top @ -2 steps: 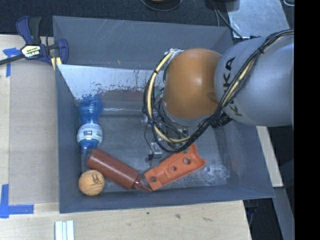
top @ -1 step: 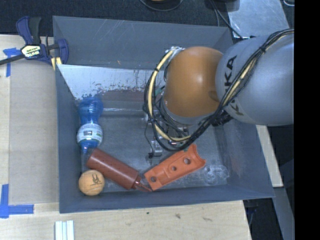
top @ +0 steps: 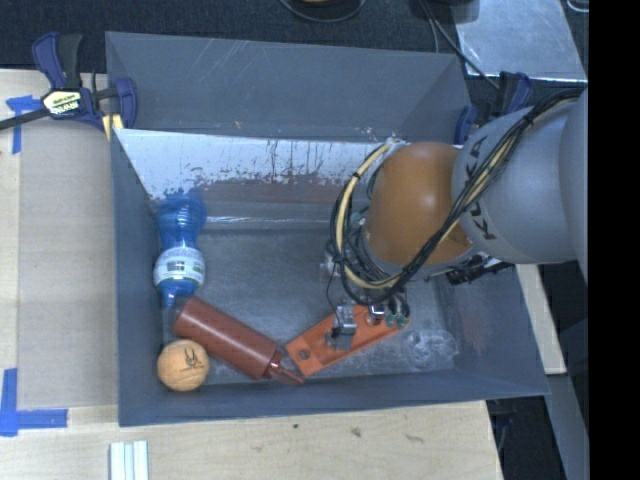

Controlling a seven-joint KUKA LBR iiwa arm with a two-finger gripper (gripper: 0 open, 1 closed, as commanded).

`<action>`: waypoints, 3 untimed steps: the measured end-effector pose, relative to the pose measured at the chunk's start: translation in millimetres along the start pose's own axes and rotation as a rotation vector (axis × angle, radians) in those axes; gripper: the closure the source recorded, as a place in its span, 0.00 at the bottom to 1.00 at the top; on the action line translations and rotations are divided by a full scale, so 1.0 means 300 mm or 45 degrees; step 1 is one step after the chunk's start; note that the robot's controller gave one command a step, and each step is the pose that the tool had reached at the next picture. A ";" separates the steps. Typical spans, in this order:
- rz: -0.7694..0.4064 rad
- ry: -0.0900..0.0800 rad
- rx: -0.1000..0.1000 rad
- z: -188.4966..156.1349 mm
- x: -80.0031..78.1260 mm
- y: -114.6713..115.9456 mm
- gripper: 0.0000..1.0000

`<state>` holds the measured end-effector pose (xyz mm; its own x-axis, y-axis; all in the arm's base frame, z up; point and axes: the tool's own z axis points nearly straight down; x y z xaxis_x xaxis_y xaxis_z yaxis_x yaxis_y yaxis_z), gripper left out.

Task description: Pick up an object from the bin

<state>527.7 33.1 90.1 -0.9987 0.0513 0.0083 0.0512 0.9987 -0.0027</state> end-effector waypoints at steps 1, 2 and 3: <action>0.022 -0.024 -0.004 -0.161 -0.052 -0.079 0.00; 0.136 0.003 0.002 0.078 0.059 -0.319 0.00; -0.538 -0.024 0.002 0.061 0.081 -0.288 1.00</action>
Offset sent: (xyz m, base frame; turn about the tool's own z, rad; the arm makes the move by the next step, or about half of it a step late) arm -0.0213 -0.0910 -0.0201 0.1001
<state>498.8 -52.0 72.4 -0.9319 -0.3627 -0.0090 -0.3627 0.9319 -0.0044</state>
